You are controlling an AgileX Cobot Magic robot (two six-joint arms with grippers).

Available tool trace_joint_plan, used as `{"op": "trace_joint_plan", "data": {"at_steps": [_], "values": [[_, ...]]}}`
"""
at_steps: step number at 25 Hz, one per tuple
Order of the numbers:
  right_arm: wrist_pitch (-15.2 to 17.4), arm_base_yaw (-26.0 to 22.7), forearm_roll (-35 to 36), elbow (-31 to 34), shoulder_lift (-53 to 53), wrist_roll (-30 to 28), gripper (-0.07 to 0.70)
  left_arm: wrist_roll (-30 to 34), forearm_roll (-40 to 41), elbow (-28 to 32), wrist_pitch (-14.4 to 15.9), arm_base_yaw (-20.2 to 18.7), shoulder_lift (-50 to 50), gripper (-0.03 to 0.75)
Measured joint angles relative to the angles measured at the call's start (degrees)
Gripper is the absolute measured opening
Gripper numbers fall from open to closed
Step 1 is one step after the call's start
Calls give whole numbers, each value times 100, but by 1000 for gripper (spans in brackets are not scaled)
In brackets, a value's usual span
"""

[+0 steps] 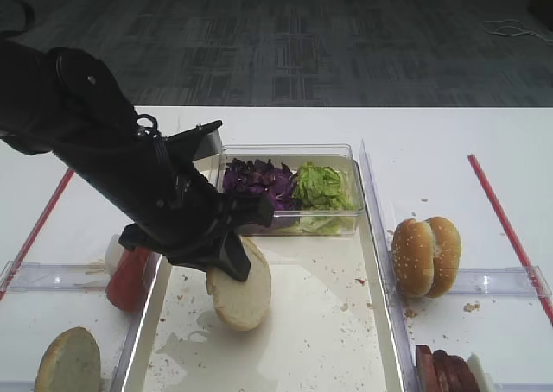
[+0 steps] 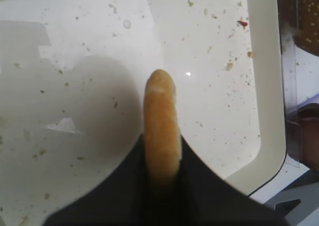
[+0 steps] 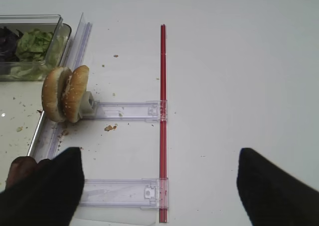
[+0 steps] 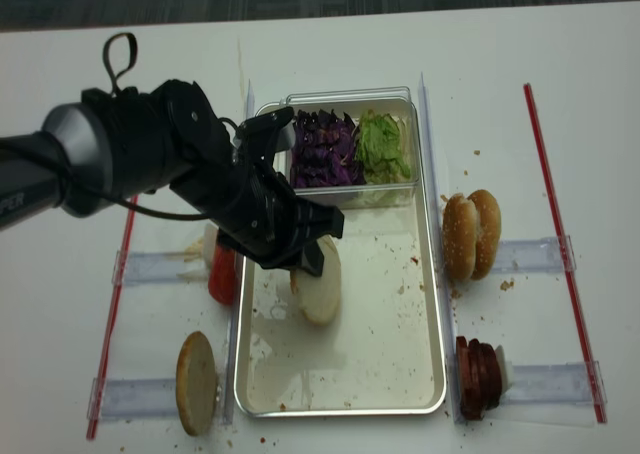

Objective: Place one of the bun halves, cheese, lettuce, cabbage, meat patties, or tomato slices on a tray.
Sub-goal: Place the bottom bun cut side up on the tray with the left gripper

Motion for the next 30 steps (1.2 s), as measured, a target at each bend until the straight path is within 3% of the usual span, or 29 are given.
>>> {"op": "trace_joint_plan", "data": {"at_steps": [6,12,15,25,30], "values": [[0,0,0,0,0,0,650,12,0,-11,263,13,146,120],[0,0,0,0,0,0,650,12,0,-11,298,13,391,382],[0,0,0,0,0,0,650,22,0,-40,289,13,391,459],[0,0,0,0,0,13,650,22,0,-121,302,13,402,488],[0,0,0,0,0,23,650,22,0,-298,380,13,-105,488]]}}
